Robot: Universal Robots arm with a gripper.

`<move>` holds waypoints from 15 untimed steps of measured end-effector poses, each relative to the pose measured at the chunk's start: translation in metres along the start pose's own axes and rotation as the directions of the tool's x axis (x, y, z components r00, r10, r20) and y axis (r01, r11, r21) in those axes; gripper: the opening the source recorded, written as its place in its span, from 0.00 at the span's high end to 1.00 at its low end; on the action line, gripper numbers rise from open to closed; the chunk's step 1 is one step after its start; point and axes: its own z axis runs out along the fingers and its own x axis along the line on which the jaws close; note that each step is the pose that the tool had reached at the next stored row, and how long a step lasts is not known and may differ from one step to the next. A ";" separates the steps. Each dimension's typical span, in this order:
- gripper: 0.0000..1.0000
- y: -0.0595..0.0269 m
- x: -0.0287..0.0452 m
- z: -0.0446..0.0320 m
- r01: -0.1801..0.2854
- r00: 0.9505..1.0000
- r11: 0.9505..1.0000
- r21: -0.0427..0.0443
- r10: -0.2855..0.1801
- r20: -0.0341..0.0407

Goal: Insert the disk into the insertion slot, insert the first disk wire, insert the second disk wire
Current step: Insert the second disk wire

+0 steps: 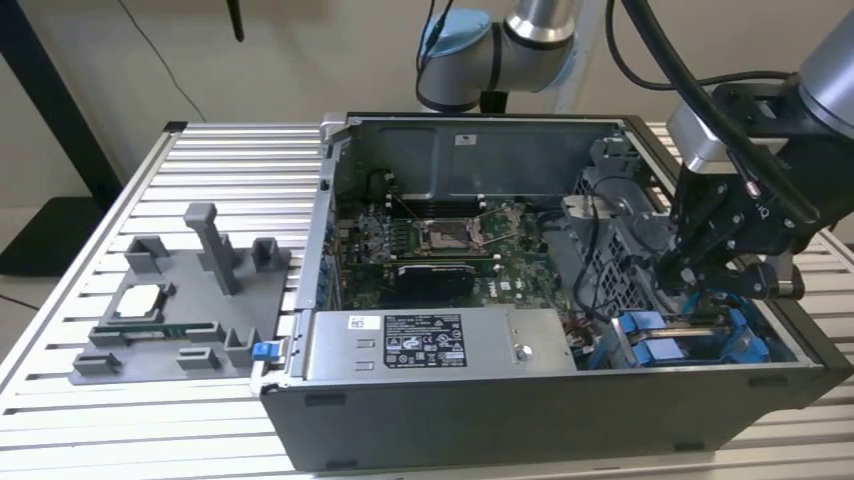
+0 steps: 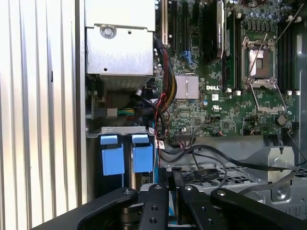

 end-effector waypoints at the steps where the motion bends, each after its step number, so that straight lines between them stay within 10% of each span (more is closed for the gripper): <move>1: 1.00 0.0000 0.0001 0.0005 0.000 1.000 1.000 0.000 0.000 0.000; 15: 1.00 -0.0009 0.0013 0.0066 0.001 1.000 1.000 0.004 -0.001 0.000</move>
